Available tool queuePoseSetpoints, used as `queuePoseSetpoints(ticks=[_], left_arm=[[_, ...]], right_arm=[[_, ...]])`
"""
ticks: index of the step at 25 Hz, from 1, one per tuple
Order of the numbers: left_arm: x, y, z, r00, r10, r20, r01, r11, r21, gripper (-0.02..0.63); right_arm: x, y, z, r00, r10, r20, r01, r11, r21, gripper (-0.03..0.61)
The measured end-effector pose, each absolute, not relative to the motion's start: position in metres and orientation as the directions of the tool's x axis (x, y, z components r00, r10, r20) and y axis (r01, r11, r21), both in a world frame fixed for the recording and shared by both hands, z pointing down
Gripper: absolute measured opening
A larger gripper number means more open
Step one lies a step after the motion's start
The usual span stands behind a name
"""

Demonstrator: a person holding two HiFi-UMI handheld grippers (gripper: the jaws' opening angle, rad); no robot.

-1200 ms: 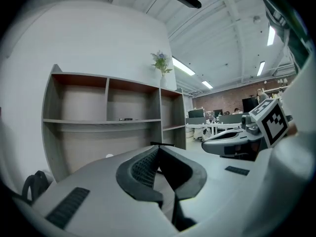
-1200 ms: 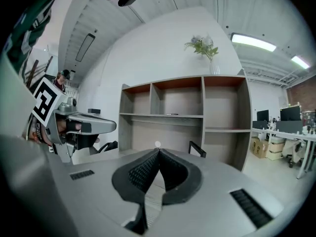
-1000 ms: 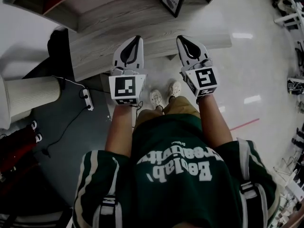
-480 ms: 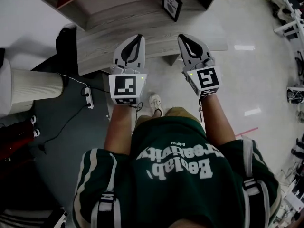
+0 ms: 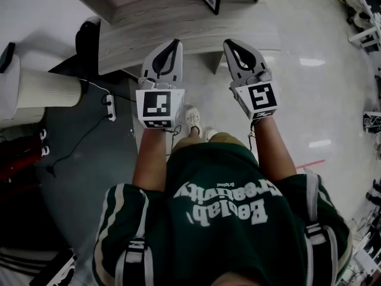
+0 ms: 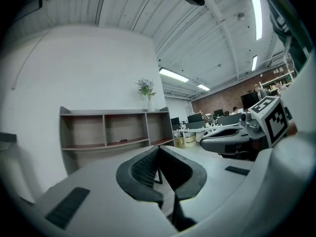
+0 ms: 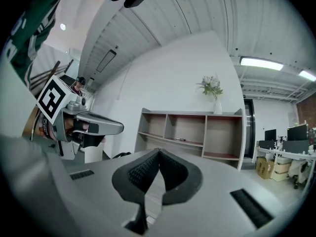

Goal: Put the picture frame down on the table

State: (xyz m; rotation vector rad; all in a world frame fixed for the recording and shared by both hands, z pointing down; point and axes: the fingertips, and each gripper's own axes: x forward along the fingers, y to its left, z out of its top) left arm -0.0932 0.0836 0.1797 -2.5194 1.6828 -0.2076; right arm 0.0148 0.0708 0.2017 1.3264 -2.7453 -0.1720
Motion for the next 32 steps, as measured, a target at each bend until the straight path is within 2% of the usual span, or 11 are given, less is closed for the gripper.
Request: queuePoseSetpoints(ticks=[7,18,32], left_arm=[[-0.069,0.137,0.186,0.324,-0.945,0.047,-0.927,-0.327,-0.186,0.018],[-0.043,0.172,0.184,0.321,-0.947,0.032,-0.926,-0.320,-0.201,0.018],[-0.042,0.167,0.184,0.359,-0.933,0.032,-0.909,-0.357,-0.216,0.018]], right_arm=[[0.051,0.123,0.210,-0.623,-0.782,0.029,-0.768,0.619,0.163,0.032],[0.082,0.157,0.210,-0.614,-0.789,0.013,-0.779,0.608,0.151,0.032],[0.070,0.153,0.202,-0.617,-0.787,0.003,-0.775,0.609,0.168,0.032]])
